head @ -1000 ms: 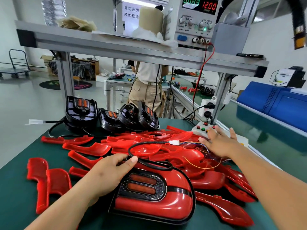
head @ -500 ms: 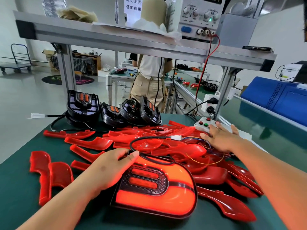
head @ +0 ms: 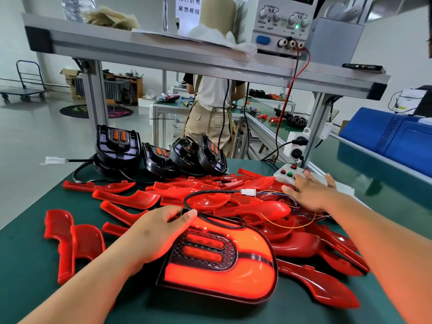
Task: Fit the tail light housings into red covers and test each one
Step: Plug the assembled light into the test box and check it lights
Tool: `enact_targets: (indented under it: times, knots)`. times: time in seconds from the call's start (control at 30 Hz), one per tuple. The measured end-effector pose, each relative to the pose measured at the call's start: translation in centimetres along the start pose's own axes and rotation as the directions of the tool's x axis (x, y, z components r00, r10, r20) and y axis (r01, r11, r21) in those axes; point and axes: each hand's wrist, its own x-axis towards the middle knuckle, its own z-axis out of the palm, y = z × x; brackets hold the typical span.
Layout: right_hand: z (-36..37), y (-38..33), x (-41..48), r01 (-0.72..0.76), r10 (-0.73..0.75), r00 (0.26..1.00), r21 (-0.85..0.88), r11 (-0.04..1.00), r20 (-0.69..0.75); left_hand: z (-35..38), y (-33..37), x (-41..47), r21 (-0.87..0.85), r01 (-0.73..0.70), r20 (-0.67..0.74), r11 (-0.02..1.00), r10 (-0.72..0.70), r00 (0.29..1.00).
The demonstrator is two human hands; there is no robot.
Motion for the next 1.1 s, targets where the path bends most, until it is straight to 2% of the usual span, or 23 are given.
enact_targets:
  times: [0.5,0.67,0.9,1.1]
  knots:
    - [-0.2,0.0,-0.1,0.022,-0.022,1.000,0.026,0.999,-0.013,0.0,0.0,0.1,0.019,-0.015,-0.015,1.000,0.015,1.000]
    - [-0.6,0.7,0.3,0.044,-0.043,0.999,0.092,0.995,-0.007,0.1,-0.2,0.1,0.007,-0.009,-0.021,1.000,0.009,1.000]
    - [-1.4,0.2,1.0,0.100,-0.079,0.990,0.184,0.978,-0.115,0.0,-0.4,0.2,0.006,0.012,-0.014,1.000,-0.012,1.000]
    - [-2.3,-1.3,1.5,0.125,-0.101,0.989,0.236,0.964,-0.110,0.0,-0.4,0.2,0.012,0.025,-0.019,1.000,-0.024,1.000]
